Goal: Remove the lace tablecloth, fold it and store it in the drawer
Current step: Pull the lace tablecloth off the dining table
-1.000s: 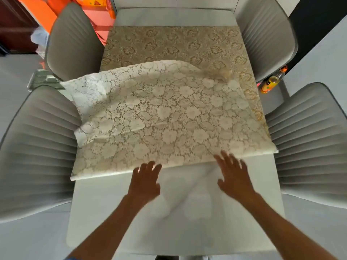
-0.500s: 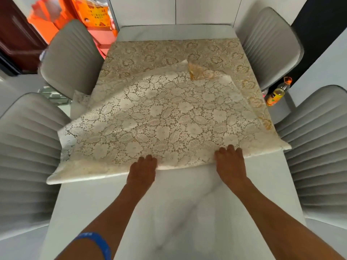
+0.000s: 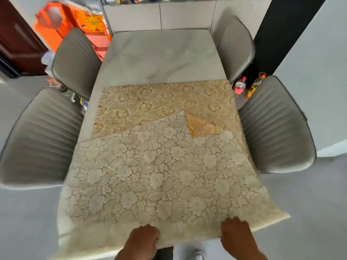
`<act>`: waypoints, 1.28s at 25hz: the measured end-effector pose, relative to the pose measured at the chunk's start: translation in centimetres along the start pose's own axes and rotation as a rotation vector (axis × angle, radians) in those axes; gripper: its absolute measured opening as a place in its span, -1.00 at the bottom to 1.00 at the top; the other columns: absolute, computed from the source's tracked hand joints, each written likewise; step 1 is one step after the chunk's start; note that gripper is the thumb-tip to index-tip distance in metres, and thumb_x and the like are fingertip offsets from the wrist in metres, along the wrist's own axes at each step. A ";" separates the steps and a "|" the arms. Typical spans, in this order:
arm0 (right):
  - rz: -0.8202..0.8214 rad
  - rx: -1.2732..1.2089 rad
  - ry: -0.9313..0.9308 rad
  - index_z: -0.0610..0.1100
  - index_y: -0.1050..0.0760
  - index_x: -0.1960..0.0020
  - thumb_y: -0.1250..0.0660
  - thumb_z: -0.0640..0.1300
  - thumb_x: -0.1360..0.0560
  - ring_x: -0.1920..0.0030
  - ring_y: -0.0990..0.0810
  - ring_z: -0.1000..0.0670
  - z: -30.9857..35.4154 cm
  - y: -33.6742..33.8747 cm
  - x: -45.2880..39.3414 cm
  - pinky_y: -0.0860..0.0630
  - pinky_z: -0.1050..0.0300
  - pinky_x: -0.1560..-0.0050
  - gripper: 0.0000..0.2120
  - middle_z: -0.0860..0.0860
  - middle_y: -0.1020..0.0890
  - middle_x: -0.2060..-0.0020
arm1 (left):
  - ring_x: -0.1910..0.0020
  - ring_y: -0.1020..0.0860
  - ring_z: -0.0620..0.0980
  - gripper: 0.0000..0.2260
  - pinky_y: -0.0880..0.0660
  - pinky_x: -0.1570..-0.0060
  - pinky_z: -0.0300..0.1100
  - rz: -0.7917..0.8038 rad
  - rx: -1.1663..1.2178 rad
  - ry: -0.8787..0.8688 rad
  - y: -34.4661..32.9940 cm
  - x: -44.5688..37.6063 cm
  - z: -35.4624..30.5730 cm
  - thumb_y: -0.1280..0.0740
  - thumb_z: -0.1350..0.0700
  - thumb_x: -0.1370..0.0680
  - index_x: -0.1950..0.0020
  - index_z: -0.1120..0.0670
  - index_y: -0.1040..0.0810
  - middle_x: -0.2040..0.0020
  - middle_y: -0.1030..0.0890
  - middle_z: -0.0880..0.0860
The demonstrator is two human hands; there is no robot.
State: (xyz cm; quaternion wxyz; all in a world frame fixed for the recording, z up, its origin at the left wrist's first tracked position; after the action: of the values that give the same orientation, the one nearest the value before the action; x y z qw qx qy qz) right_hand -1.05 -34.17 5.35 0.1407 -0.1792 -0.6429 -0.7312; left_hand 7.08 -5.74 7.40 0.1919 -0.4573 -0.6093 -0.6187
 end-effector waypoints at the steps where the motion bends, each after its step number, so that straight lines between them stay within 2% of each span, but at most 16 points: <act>1: 0.004 -0.016 0.031 -0.06 -0.57 0.36 -0.64 -0.10 0.13 0.35 -0.62 -0.07 -0.3 0.4 0.3 -0.48 0.08 0.41 -0.61 0.03 -0.61 0.37 | -0.12 -0.57 0.08 -0.79 -0.46 -0.06 -0.12 -0.017 0.000 -0.001 0.3 0.4 -0.1 -0.22 0.14 -0.45 -0.04 0.01 -0.55 -0.10 -0.59 0.03; 3: 0.066 -0.179 0.051 0.00 -0.58 -0.01 -0.48 -0.09 -0.27 -0.10 -0.58 -0.03 -0.6 1.6 -0.6 -0.48 0.02 -0.01 -0.68 0.06 -0.61 -0.04 | -0.10 -0.57 0.04 -0.77 -0.49 -0.03 -0.14 -0.065 0.065 0.025 1.8 0.0 0.2 -0.22 0.18 -0.43 -0.02 -0.01 -0.57 -0.08 -0.61 -0.01; 5: 0.154 -0.381 0.018 0.07 -0.46 -0.25 -0.26 -0.09 -0.44 -0.33 -0.40 0.05 -0.5 3.1 -2.3 -0.33 0.12 -0.28 -0.62 0.16 -0.48 -0.28 | -0.03 -0.59 -0.06 -0.78 -0.52 0.00 -0.21 -0.060 0.234 0.038 3.9 -1.3 0.4 -0.25 0.18 -0.41 0.05 -0.08 -0.59 -0.01 -0.63 -0.09; 8: 0.099 -0.421 0.015 0.06 -0.36 -0.39 -0.21 -0.07 -0.48 -0.35 -0.38 0.02 0.0 5.3 -6.6 -0.32 0.12 -0.31 -0.53 0.15 -0.40 -0.38 | -0.07 -0.55 -0.13 -0.70 -0.48 -0.06 -0.25 -0.058 0.439 0.006 8.1 -4.1 0.1 -0.28 0.17 -0.41 -0.09 -0.09 -0.56 -0.10 -0.60 -0.10; 10: 0.068 -0.387 0.013 0.03 -0.33 -0.43 -0.21 -0.10 -0.49 -0.34 -0.40 -0.03 0.6 7.0 -10.0 -0.35 0.07 -0.30 -0.50 0.12 -0.36 -0.44 | -0.10 -0.52 -0.14 -0.68 -0.46 -0.16 -0.19 -0.193 0.443 0.001 11.3 -7.0 0.1 -0.28 0.18 -0.46 -0.15 -0.12 -0.52 -0.17 -0.57 -0.11; 14: 0.031 -0.338 0.000 0.05 -0.21 -0.50 -0.24 -0.12 -0.51 -0.44 -0.31 -0.09 1.2 10.2 -17.8 -0.31 -0.01 -0.39 -0.43 0.05 -0.19 -0.55 | -0.21 -0.50 -0.04 -0.68 -0.44 -0.22 -0.12 -0.411 0.340 -0.038 19.0 -13.4 -0.2 -0.29 0.13 -0.50 -0.25 -0.06 -0.48 -0.26 -0.55 -0.05; 17: -0.052 -0.332 -0.029 0.06 -0.14 -0.52 -0.27 -0.07 -0.52 -0.48 -0.26 -0.12 1.2 12.5 -24.5 -0.28 -0.07 -0.41 -0.38 0.02 -0.13 -0.57 | -0.26 -0.45 0.06 -0.57 -0.45 -0.21 -0.02 -0.486 0.227 -0.026 24.3 -18.8 1.1 -0.31 0.12 -0.49 -0.35 -0.03 -0.39 -0.31 -0.49 0.04; 19: -0.045 -0.287 -0.061 0.06 -0.07 -0.55 -0.29 0.00 -0.51 -0.54 -0.13 -0.14 0.7 13.2 -28.2 -0.19 -0.13 -0.45 -0.31 0.01 -0.05 -0.59 | -0.38 -0.33 0.14 -0.44 -0.36 -0.29 0.08 -0.482 0.100 0.033 26.5 -22.1 2.5 -0.36 0.05 -0.48 -0.45 -0.01 -0.27 -0.44 -0.33 0.10; 21: -0.028 -0.182 -0.079 0.07 -0.04 -0.54 -0.32 0.02 -0.46 -0.56 -0.03 -0.16 -0.2 13.2 -30.9 -0.12 -0.20 -0.47 -0.26 0.01 0.00 -0.59 | -0.50 -0.15 0.18 -0.22 -0.20 -0.39 0.18 -0.443 0.011 0.106 27.9 -24.3 3.9 -0.43 -0.11 -0.44 -0.54 -0.03 -0.10 -0.55 -0.11 0.12; 22: -0.049 -0.126 -0.077 0.05 -0.08 -0.51 -0.33 0.02 -0.44 -0.54 -0.08 -0.18 -0.7 13.2 -31.9 -0.16 -0.22 -0.46 -0.28 -0.01 -0.05 -0.57 | -0.50 -0.15 0.19 -0.13 -0.19 -0.39 0.20 -0.433 0.012 0.127 28.5 -25.2 4.4 -0.47 -0.16 -0.39 -0.55 -0.04 -0.06 -0.55 -0.10 0.12; 23: -0.090 -0.067 -0.060 0.02 -0.15 -0.46 -0.33 0.02 -0.44 -0.49 -0.19 -0.20 -1.2 13.1 -32.5 -0.25 -0.22 -0.40 -0.35 -0.05 -0.16 -0.52 | -0.45 -0.24 0.19 -0.10 -0.26 -0.34 0.18 -0.432 0.051 0.125 28.9 -25.9 4.8 -0.51 -0.17 -0.34 -0.53 -0.05 -0.07 -0.50 -0.21 0.13; 25: -0.171 0.058 -0.005 -0.06 -0.33 -0.35 -0.33 -0.02 -0.47 -0.25 -0.46 -0.22 -1.9 12.9 -33.3 -0.42 -0.15 -0.18 -0.51 -0.09 -0.41 -0.33 | -0.20 -0.52 0.13 -0.19 -0.39 -0.21 0.07 -0.415 0.226 0.083 29.4 -26.4 5.2 -0.54 -0.11 -0.31 -0.44 -0.07 -0.19 -0.22 -0.53 0.06; 26: -0.214 0.106 0.018 -0.11 -0.42 -0.29 -0.37 -0.05 -0.46 -0.13 -0.54 -0.21 -2.2 12.9 -33.4 -0.47 -0.12 -0.07 -0.57 -0.11 -0.50 -0.23 | -0.09 -0.57 0.09 -0.28 -0.39 -0.17 0.03 -0.406 0.288 0.073 29.5 -26.4 5.1 -0.54 -0.08 -0.31 -0.37 -0.09 -0.25 -0.09 -0.60 0.02; 27: -0.245 0.139 0.040 -0.14 -0.50 -0.22 -0.43 -0.08 -0.43 -0.02 -0.58 -0.21 -2.4 13.0 -33.4 -0.50 -0.11 0.01 -0.62 -0.12 -0.57 -0.14 | -0.08 -0.56 0.07 -0.37 -0.37 -0.17 0.02 -0.426 0.290 0.067 29.5 -26.2 5.1 -0.54 -0.07 -0.31 -0.29 -0.10 -0.33 -0.07 -0.59 0.00; 29: -0.303 0.170 0.099 -0.18 -0.59 -0.04 -0.51 -0.15 -0.36 0.14 -0.61 -0.18 -2.9 13.6 -33.6 -0.54 -0.07 0.14 -0.72 -0.12 -0.64 0.02 | -0.22 -0.42 0.06 -0.54 -0.34 -0.21 0.04 -0.528 0.204 0.059 29.6 -25.8 4.8 -0.53 -0.09 -0.31 -0.13 -0.08 -0.46 -0.21 -0.46 0.00; 32: -0.331 -0.069 0.077 -0.18 -0.53 0.00 -0.34 -0.13 -0.51 0.29 -0.59 -0.16 -4.3 15.7 -35.1 -0.47 0.01 0.27 -0.87 -0.09 -0.64 0.22 | -0.23 -0.37 0.05 -0.56 -0.43 -0.18 0.02 -0.552 0.244 0.054 29.8 -25.6 4.3 -0.54 -0.06 -0.29 -0.08 -0.06 -0.47 -0.26 -0.35 0.01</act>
State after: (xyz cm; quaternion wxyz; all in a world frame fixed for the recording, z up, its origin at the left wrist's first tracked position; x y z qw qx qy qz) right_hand 36.89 -41.43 3.33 0.0368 -0.0472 -0.6324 -0.7723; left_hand 45.16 -15.36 3.47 0.0861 -0.2317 -0.7750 -0.5816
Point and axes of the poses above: each hand's wrist, its own x-axis away from the middle knuckle, its own y-axis out of the back of the hand, z = x × y, the point moved 2 cm from there along -x, towards the middle knuckle
